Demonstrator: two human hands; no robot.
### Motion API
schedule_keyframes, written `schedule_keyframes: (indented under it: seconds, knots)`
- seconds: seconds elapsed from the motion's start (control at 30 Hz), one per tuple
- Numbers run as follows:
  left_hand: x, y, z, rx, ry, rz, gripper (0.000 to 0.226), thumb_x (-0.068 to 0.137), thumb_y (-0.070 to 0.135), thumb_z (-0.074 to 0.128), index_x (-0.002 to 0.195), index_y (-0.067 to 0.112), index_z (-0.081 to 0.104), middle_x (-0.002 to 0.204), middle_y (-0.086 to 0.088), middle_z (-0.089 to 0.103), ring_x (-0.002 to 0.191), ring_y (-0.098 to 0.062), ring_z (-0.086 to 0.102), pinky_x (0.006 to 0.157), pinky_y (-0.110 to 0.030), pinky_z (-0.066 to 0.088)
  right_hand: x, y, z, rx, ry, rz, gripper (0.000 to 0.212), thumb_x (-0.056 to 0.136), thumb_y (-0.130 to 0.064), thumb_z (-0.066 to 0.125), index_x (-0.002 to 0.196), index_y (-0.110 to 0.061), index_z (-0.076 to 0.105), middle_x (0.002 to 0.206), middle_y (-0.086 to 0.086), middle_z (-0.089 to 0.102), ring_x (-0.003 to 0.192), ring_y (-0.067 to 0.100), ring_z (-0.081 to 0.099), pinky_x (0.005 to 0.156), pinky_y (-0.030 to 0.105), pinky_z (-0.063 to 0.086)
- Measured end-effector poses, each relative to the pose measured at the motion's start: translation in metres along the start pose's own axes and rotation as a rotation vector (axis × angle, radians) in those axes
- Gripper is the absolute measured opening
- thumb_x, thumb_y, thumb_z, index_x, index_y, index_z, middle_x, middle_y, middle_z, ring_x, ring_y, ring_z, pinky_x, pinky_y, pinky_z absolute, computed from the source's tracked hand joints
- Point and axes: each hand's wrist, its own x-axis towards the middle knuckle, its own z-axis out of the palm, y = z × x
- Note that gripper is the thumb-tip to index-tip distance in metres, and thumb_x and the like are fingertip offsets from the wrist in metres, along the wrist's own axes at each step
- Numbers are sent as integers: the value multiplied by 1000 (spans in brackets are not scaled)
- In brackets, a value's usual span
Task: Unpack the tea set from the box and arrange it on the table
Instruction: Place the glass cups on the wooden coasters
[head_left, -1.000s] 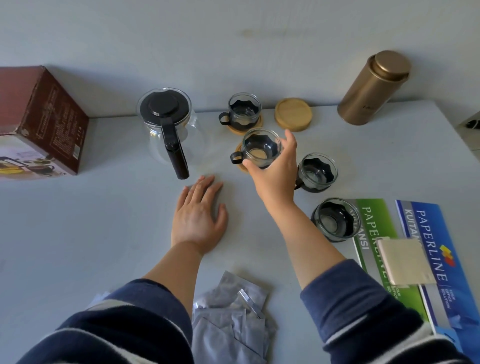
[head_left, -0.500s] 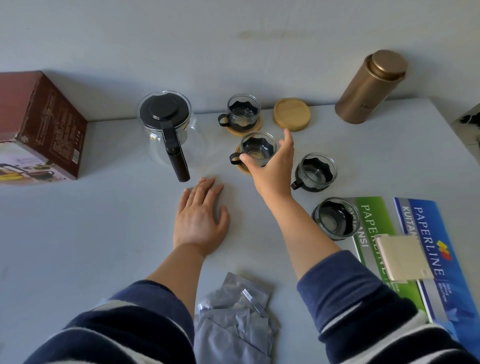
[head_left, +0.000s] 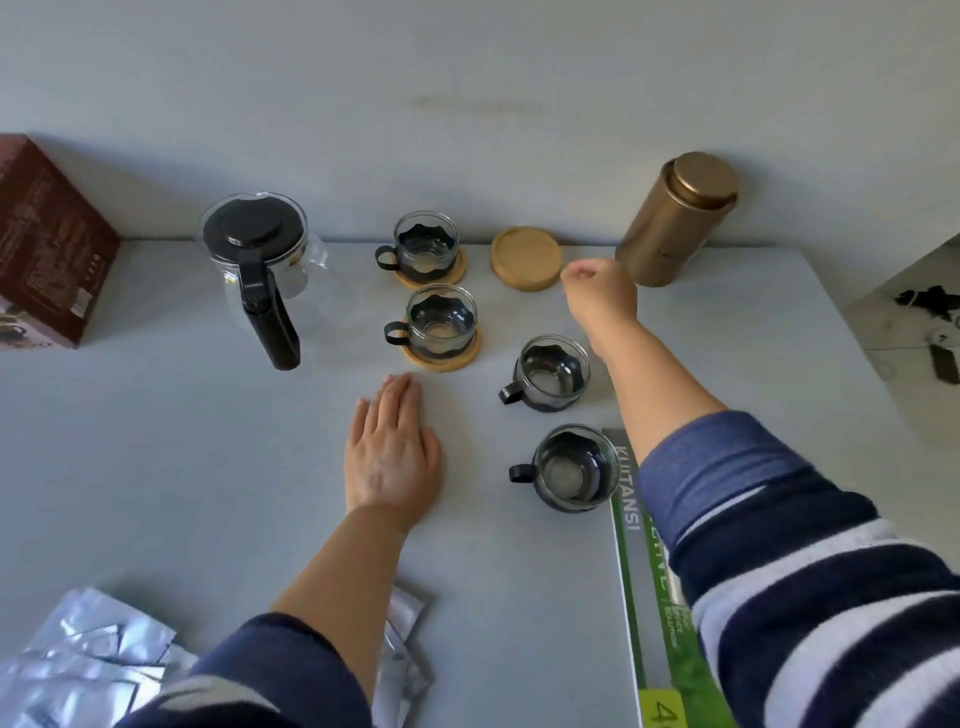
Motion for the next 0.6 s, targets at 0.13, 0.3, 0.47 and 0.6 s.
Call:
schedule_keyframes:
  seconds: [0.13, 0.3, 0.47, 0.6]
  knots:
    - [-2, 5, 6, 10, 28, -35, 56, 89, 31, 39, 141, 13, 42, 147, -3, 40, 142, -19, 30, 120, -34, 10, 42, 26, 17, 6, -104, 114, 25, 88, -22, 54, 93, 0, 63, 96, 24, 70, 89, 37, 68, 82, 50, 56]
    - [-1, 8, 5, 2, 61, -70, 53, 87, 32, 43, 138, 16, 46, 144, 0, 43, 139, -19, 35, 120, -33, 13, 62, 30, 32, 209, -116, 206, 29, 88, -32, 61, 90, -3, 59, 61, 10, 61, 46, 22, 59, 59, 38, 60]
    - [-1, 8, 6, 7, 70, -80, 53, 87, 34, 43, 137, 17, 47, 143, 1, 44, 138, -18, 37, 120, -32, 14, 82, 26, 42, 212, -139, 236, 32, 94, -21, 54, 68, -4, 54, 60, 13, 59, 45, 23, 57, 54, 38, 58]
    - [0, 9, 6, 6, 75, -78, 53, 87, 35, 42, 136, 17, 48, 142, 2, 45, 138, -17, 37, 119, -29, 12, 89, 22, 46, 173, -153, 258, 29, 94, -7, 47, 66, -2, 50, 61, 16, 57, 45, 23, 55, 53, 39, 56]
